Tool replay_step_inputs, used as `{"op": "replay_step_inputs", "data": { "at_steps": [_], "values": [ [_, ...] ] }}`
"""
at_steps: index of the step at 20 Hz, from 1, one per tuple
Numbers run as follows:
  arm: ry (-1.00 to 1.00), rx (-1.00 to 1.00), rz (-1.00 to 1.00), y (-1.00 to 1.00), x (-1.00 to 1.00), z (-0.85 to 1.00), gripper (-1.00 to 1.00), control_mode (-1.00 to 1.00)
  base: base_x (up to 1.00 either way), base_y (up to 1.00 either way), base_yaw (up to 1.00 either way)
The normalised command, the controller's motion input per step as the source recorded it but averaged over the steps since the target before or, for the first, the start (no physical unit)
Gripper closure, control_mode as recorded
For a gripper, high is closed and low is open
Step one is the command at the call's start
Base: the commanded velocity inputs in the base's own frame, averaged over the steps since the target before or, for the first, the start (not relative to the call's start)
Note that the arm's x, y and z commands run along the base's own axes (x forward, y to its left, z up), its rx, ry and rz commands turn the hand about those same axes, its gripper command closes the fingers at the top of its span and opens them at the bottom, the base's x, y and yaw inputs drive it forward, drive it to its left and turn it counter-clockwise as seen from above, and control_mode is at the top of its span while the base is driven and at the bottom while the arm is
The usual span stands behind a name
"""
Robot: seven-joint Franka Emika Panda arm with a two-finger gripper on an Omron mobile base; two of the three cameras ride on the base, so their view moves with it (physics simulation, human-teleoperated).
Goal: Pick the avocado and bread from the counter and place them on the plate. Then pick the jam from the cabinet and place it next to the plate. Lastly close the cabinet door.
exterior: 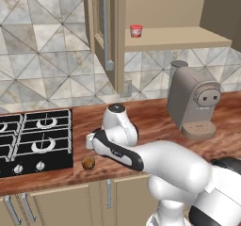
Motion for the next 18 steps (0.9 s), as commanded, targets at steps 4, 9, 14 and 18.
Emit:
{"op": "replay_step_inputs", "data": {
  "at_steps": [4,9,14,18],
  "values": [
    [0.00,0.00,0.00,0.28,-0.02,0.00,-1.00,-1.00,0.00,0.00,0.00],
    [0.00,0.00,0.00,0.32,-0.19,0.00,-1.00,-1.00,0.00,0.00,0.00],
    [0.01,0.00,0.00,0.34,-0.16,0.00,-1.00,-1.00,0.00,0.00,0.00],
    [0.03,0.00,0.00,0.15,-0.01,-0.09,-1.00,-1.00,0.00,0.00,0.00]
  ]
}}
